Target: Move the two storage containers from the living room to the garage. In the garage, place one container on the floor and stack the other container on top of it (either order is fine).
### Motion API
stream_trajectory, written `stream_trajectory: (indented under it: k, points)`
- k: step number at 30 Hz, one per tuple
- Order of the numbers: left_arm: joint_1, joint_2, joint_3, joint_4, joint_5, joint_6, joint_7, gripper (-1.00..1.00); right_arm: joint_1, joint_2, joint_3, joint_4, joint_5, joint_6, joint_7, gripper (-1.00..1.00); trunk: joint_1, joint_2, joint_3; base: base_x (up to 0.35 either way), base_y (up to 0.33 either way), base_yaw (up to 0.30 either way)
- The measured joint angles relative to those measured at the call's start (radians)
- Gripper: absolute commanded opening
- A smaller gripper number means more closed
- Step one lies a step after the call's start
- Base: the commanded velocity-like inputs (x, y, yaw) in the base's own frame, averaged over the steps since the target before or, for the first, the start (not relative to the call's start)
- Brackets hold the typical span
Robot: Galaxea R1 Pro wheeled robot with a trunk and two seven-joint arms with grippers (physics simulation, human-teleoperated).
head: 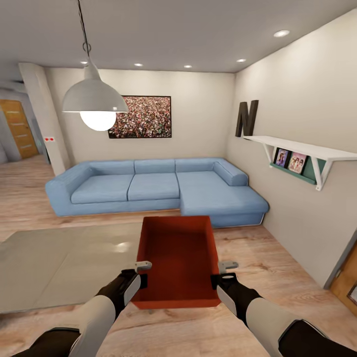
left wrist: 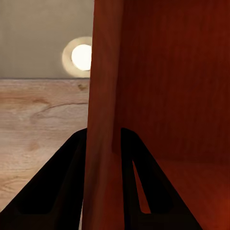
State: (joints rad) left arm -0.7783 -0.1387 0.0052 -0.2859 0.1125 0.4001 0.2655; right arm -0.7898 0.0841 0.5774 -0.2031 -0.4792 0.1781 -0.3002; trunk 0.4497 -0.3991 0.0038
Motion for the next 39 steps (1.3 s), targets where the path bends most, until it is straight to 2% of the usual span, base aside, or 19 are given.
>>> stream_trajectory:
  k: [3,39]
  points:
    - [0.001,0.002,-0.009,0.007,0.027,-0.026,0.001,-1.00,-0.001,0.000,-0.018,-0.006,0.039,-0.001,0.000,-1.00,0.000,0.000,0.000,0.000,0.000,0.284]
    - [0.001,0.004,-0.009,0.008,0.026,-0.026,-0.004,-1.00,-0.001,0.003,-0.023,-0.005,0.046,0.000,0.000,-1.00,0.000,0.000,0.000,0.000,0.000,0.286]
